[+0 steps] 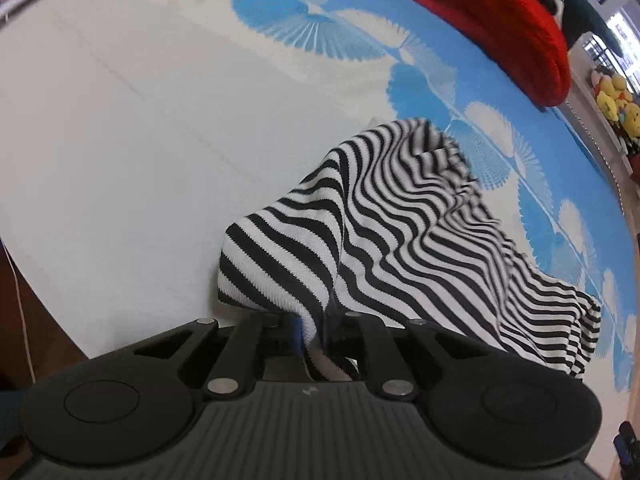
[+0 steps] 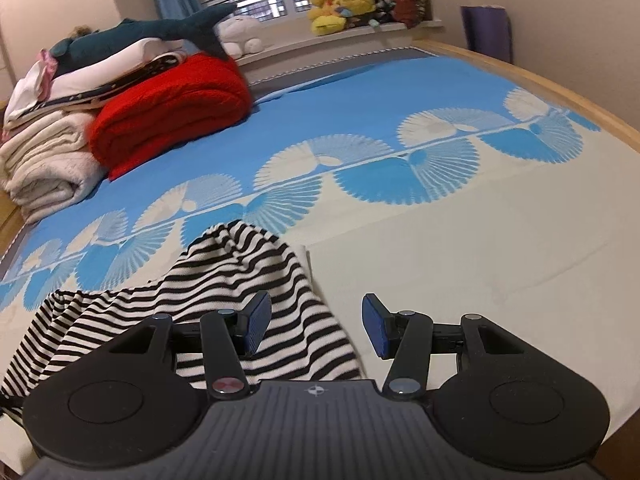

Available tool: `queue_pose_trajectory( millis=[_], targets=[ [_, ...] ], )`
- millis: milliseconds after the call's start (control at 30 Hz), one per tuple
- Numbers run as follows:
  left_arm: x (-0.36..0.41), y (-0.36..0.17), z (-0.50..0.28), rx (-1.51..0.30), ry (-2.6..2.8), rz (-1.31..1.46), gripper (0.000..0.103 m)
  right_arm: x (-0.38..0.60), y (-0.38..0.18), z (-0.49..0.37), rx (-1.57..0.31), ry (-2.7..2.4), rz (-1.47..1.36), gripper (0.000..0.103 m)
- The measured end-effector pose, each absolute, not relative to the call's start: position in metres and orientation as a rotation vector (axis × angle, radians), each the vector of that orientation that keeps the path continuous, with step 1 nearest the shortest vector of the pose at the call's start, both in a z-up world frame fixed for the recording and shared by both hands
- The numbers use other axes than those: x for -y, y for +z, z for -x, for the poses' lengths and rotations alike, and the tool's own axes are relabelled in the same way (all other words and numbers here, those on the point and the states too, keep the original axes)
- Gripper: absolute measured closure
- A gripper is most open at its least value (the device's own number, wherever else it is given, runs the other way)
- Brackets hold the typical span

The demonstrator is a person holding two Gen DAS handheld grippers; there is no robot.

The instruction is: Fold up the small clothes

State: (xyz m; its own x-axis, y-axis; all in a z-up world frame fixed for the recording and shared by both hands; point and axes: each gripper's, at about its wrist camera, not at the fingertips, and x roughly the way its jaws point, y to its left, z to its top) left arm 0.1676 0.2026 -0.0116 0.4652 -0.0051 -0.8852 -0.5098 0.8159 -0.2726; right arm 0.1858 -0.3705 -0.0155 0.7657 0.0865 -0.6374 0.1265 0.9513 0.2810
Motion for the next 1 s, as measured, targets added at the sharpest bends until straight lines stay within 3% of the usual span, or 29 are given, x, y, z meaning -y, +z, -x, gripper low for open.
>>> queue_pose_trajectory(
  millis=[233,333,433,733,867,1000],
  targets=[
    [-0.147,0.031,-0.171,-0.953,0.258,0.287,0.094,0.377,-0.007,-0.181,-0.671,-0.015,-0.31,0.051],
    [-0.113,0.025,-0.177,-0.906,0.238,0.121,0.094,0.389,-0.01,-0.184,-0.681,-0.047,-0.348,0.051],
    [-0.095,0.031,-0.19,-0.909,0.193,0.202,0.094,0.399,-0.015,-0.186,-0.691,-0.066,-0.367,0.051],
    [0.095,0.06,-0.177,-0.675,-0.232,-0.115,0.094,0.429,-0.017,-0.181,-0.681,-0.106,-0.305,0.051],
    [0.19,0.023,-0.165,-0.819,-0.55,-0.236,0.088,0.449,-0.021,-0.176,-0.684,-0.146,-0.364,0.051],
    [0.235,-0.007,-0.151,-0.969,-0.741,-0.34,0.08,0.466,-0.025,-0.172,-0.695,-0.178,-0.446,0.051]
  ],
)
